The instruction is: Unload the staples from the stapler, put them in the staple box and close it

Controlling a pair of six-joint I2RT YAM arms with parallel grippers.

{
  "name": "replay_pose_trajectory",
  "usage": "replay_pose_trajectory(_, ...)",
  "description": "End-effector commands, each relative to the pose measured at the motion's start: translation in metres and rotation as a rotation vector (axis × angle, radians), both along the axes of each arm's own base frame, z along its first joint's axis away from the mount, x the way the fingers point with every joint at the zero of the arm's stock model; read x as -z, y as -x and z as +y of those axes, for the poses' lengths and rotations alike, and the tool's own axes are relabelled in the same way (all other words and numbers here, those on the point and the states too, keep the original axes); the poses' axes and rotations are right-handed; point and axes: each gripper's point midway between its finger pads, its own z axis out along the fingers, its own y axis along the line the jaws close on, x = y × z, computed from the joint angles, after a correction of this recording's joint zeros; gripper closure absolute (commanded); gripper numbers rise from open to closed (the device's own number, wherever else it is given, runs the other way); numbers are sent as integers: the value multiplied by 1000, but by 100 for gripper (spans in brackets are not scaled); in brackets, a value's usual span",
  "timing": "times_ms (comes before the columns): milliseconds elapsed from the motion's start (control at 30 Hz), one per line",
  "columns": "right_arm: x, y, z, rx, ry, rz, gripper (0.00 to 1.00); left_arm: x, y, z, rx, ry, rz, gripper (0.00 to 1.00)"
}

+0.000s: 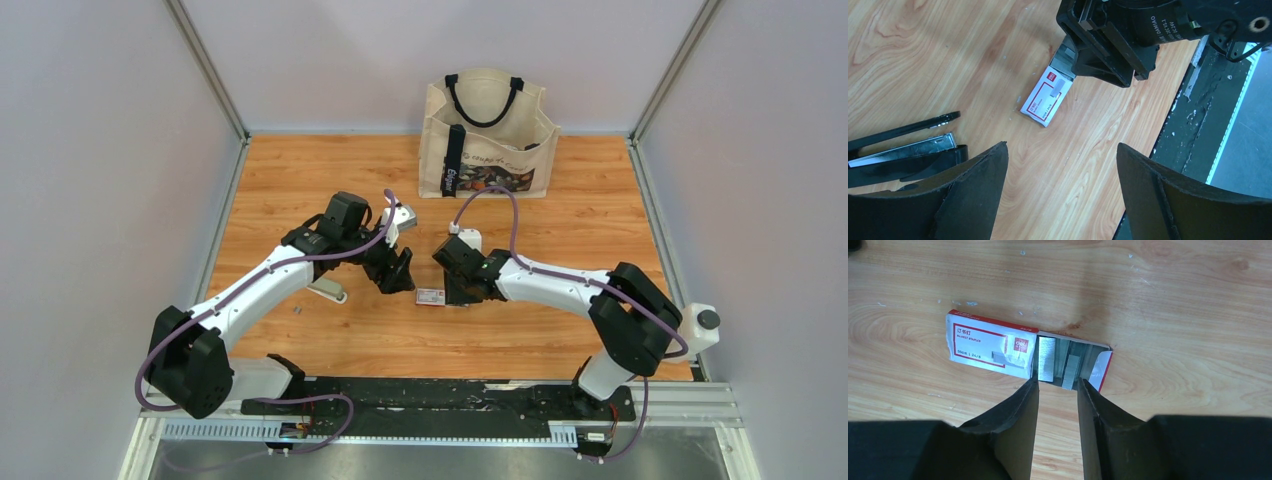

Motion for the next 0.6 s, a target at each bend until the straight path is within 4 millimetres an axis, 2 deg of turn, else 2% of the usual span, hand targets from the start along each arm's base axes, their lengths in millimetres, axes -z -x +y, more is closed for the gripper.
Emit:
replay_pose_trajectory(0,-20,-9,5,0,-30,-64,62,-12,3,-3,32,31,-39,12)
replay_pose_trajectory(567,-7,-11,9,-14,-8,-42,63,-10,2,-2,32,21,-47,12)
